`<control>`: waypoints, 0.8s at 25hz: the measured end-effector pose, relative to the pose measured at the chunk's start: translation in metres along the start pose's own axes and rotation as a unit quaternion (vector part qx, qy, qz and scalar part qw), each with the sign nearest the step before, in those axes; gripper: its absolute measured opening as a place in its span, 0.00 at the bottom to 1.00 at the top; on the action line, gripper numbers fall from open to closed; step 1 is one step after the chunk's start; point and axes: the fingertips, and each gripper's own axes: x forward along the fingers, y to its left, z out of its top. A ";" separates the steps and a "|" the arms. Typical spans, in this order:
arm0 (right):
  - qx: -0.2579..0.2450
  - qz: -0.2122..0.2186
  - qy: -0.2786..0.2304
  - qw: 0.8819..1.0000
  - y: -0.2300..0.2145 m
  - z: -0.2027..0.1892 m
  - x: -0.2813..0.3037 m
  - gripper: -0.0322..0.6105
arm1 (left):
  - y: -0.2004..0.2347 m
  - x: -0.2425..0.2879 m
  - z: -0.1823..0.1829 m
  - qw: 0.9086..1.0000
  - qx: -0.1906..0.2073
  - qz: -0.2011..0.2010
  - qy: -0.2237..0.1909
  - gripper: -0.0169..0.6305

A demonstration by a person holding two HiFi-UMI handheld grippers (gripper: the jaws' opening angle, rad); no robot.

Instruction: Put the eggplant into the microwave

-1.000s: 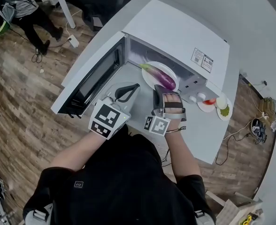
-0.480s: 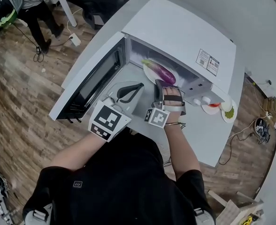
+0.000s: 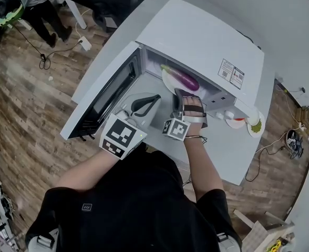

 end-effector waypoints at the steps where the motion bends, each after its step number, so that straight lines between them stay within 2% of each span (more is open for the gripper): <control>1: 0.000 0.003 0.001 1.000 0.000 0.000 0.000 0.16 | 0.001 -0.001 0.002 1.000 -0.002 0.000 0.003 0.04; 2: 0.000 0.004 0.003 1.000 -0.001 -0.001 -0.001 0.22 | 0.001 -0.002 0.005 1.000 -0.003 -0.001 0.005 0.04; 4: 0.001 0.005 0.006 1.000 -0.001 -0.001 -0.002 0.25 | 0.001 -0.004 0.010 1.000 -0.005 -0.004 0.007 0.04; 11: 0.005 -0.008 -0.009 1.000 -0.003 0.005 -0.014 0.25 | -0.005 -0.010 0.019 1.000 -0.011 -0.013 0.020 0.04; 13: 0.006 -0.005 -0.012 1.000 -0.001 0.005 -0.016 0.20 | -0.005 -0.012 0.019 1.000 -0.012 -0.013 0.023 0.04; 15: 0.006 -0.005 -0.015 1.000 -0.001 0.004 -0.017 0.10 | -0.004 -0.013 0.019 1.000 -0.012 -0.011 0.025 0.04; 20: 0.008 0.002 -0.009 1.000 -0.006 -0.001 -0.010 0.10 | -0.005 -0.015 0.018 0.999 -0.012 -0.011 0.028 0.04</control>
